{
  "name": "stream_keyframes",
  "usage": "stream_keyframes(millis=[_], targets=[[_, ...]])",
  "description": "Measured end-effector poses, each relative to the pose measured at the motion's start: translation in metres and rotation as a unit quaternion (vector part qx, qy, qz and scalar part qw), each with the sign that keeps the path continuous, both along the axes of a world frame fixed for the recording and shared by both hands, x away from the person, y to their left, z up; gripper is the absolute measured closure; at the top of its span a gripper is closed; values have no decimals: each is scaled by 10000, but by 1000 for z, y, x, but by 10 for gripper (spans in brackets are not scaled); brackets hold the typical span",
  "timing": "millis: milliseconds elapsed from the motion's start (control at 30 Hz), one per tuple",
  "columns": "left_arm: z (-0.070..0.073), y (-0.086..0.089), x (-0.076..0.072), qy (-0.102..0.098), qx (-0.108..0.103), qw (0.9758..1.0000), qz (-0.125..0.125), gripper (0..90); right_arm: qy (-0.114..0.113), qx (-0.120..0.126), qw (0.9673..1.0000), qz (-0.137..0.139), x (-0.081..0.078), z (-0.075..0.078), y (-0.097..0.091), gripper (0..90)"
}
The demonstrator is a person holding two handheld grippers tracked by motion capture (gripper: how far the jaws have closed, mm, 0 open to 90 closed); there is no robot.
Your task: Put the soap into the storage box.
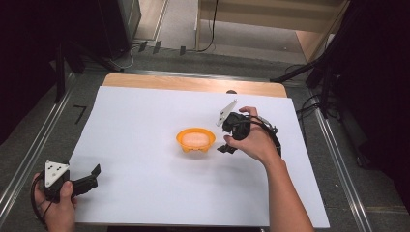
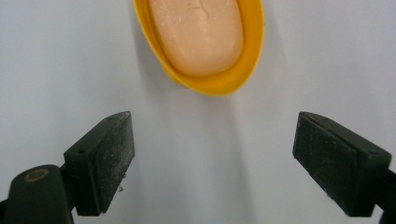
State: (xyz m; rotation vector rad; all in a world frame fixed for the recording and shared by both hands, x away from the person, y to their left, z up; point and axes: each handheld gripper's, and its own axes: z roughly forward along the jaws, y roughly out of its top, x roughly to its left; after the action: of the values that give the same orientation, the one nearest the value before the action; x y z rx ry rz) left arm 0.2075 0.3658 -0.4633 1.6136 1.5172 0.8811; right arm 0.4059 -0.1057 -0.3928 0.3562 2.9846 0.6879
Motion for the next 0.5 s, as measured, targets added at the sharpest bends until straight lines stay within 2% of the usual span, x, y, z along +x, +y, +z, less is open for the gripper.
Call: stream_keyframes(millis=[233, 400, 500], targets=[[0, -1, 0, 13, 29, 10000, -12, 0, -29, 80, 9998, -191, -6, -3, -12, 125], [0, -1, 0, 16, 53, 10000, -11, 0, -153, 267, 9985, -443, -13, -6, -28, 125], [0, -1, 0, 17, 68, 10000, -14, 0, -143, 364, 9975, -589, -16, -9, -37, 129]])
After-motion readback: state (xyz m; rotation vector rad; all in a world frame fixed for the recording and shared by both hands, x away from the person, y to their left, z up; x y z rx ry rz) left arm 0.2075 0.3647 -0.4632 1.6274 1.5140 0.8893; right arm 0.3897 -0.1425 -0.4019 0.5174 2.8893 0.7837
